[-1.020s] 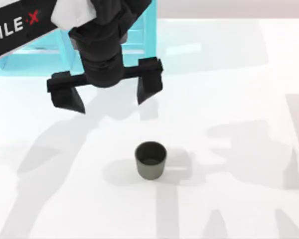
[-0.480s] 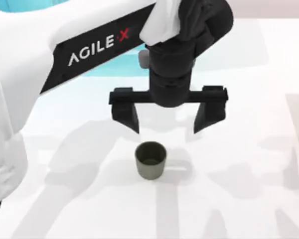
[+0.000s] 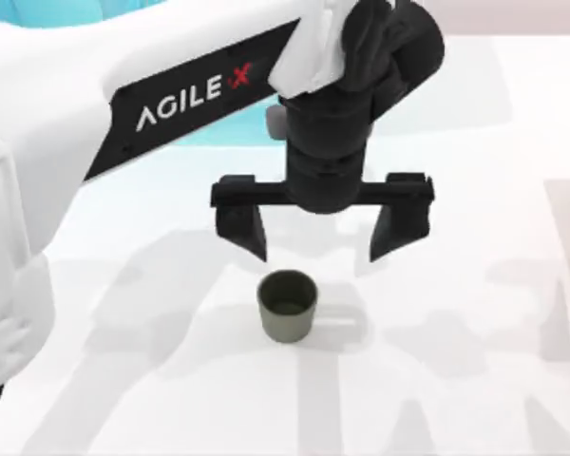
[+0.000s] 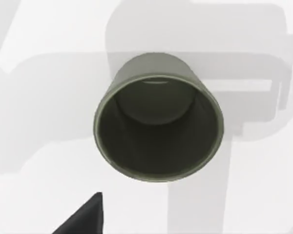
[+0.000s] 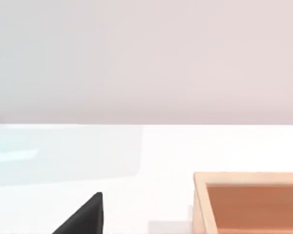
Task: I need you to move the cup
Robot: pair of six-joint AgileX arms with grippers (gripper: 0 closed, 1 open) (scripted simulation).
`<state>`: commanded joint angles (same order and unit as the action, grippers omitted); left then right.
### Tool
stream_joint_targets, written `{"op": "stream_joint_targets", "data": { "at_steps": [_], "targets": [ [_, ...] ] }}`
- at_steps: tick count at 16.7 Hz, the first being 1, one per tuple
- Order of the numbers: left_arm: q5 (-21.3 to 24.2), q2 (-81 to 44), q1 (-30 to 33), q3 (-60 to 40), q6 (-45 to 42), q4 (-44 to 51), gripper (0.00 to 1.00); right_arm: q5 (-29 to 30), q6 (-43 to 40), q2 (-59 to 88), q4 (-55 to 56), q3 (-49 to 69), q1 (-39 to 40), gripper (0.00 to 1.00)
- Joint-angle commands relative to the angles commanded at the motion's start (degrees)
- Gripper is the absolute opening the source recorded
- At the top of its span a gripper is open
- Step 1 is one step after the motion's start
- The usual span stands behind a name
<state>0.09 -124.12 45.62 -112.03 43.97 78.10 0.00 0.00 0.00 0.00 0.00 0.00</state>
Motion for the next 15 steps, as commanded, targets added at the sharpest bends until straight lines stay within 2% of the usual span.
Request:
{"op": "stream_joint_targets", "data": {
  "at_steps": [7,12,15],
  "targets": [
    [0.02,-2.3,-0.01,14.56,-0.05,-17.24,1.0,0.0,0.0,0.0,0.0,0.0,0.0,1.0],
    [0.03,-2.68,0.04,16.04,0.0,-18.83,1.0,0.0,0.0,0.0,0.0,0.0,0.0,1.0],
    [0.03,-2.68,0.04,16.04,0.0,-18.83,0.77,0.0,0.0,0.0,0.0,0.0,0.0,1.0]
  ]
}}
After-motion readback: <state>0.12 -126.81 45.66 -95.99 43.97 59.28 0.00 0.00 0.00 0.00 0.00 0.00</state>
